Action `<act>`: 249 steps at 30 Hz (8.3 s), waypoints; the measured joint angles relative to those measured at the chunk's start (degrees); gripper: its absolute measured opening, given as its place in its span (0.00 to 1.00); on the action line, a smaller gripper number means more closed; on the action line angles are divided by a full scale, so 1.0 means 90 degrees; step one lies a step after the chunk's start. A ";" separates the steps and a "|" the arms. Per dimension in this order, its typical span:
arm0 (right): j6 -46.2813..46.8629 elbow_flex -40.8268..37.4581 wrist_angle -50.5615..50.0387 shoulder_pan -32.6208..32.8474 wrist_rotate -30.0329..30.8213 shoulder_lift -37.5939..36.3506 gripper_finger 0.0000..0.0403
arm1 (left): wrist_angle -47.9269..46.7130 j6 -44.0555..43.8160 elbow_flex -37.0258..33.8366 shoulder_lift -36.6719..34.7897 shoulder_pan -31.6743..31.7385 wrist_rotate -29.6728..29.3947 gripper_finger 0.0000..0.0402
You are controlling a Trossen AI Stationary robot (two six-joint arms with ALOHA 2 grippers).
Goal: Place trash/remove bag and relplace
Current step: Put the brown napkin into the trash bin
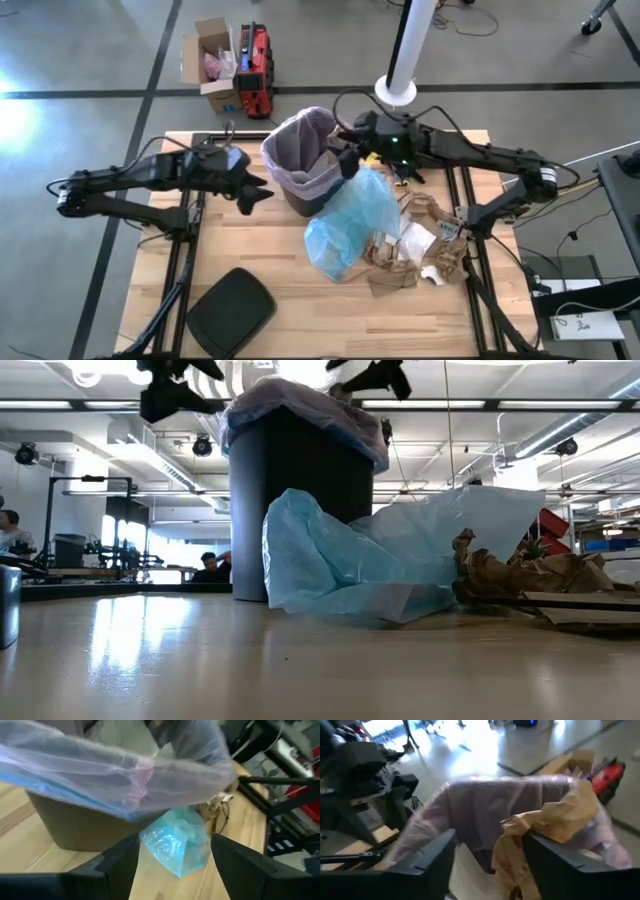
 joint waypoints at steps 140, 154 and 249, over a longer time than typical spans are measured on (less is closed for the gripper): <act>-0.0916 -0.1159 0.0767 0.2564 0.2487 -0.0691 0.01 | -0.1356 0.0232 0.0404 -0.0152 -0.2529 -0.2862 0.41; -0.0356 0.0867 0.1157 0.0504 0.1135 0.1404 0.07 | -0.1071 0.0236 0.0459 0.0171 -0.2529 -0.2859 0.40; -0.4770 -0.4216 -0.2711 0.0121 0.0660 0.0160 0.53 | 0.5921 0.1952 0.0453 0.1652 -0.2487 -0.3139 0.38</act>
